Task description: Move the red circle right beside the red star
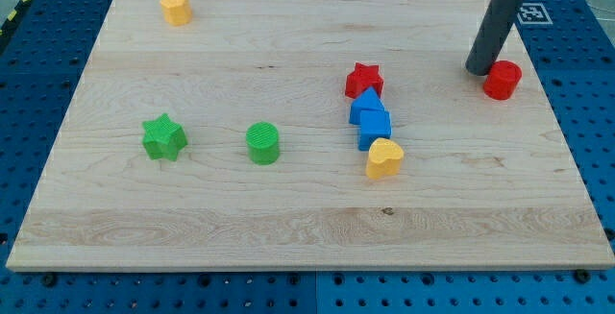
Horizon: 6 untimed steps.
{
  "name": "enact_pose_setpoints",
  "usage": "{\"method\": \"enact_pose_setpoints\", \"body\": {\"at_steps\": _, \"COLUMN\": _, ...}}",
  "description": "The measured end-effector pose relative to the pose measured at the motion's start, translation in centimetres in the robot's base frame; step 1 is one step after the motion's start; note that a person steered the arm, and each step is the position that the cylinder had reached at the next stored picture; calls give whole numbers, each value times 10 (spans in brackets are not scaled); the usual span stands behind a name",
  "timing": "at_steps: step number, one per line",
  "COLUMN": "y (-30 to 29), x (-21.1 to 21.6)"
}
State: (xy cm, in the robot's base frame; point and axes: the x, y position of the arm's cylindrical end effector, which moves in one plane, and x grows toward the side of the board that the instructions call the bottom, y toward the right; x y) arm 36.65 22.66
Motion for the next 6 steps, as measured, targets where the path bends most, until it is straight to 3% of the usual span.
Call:
{"method": "enact_pose_setpoints", "body": {"at_steps": 2, "y": 48, "x": -19}}
{"method": "enact_pose_setpoints", "body": {"at_steps": 3, "y": 101, "x": 4}}
{"method": "enact_pose_setpoints", "body": {"at_steps": 4, "y": 95, "x": 41}}
{"method": "enact_pose_setpoints", "body": {"at_steps": 5, "y": 32, "x": 36}}
{"method": "enact_pose_setpoints", "body": {"at_steps": 6, "y": 19, "x": 22}}
